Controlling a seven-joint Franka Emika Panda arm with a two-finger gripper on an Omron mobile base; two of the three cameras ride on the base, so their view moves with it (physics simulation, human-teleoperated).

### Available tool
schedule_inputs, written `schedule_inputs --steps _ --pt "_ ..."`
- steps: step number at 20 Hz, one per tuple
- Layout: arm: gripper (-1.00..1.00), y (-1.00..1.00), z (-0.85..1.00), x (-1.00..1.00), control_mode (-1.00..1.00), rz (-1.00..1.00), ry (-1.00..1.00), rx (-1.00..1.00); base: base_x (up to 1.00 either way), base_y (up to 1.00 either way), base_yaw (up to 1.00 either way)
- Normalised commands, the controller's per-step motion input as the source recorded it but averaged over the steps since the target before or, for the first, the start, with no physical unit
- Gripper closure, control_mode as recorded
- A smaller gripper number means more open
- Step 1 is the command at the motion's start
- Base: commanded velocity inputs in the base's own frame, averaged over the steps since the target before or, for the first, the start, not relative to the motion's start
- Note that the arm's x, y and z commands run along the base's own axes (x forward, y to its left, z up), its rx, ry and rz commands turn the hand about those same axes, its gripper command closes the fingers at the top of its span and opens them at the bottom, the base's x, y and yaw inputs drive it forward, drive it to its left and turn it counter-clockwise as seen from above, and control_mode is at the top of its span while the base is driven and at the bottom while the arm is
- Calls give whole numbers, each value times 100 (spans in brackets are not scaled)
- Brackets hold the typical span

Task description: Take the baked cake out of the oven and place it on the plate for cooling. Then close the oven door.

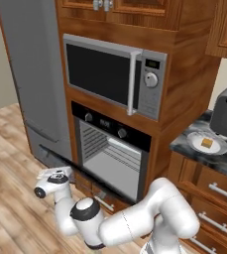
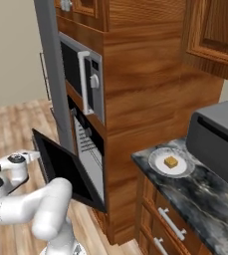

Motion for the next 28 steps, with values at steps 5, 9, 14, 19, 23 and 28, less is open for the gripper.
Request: schedule_inputs --steps 5,9,14,19,23,28 --pt "-100 -100 -100 100 -100 -9 -8 0 0 0 0" --pt "-100 -100 -100 100 -100 -9 -3 0 0 0 0" --pt "-100 -100 -100 100 -100 -8 0 0 0 0 0" --pt "-100 -100 -100 100 -100 -9 0 0 0 0 0" --pt "-100 -100 -100 100 -100 -9 0 0 0 0 0" --pt "-100 -100 -100 99 -100 -10 0 0 0 0 0"
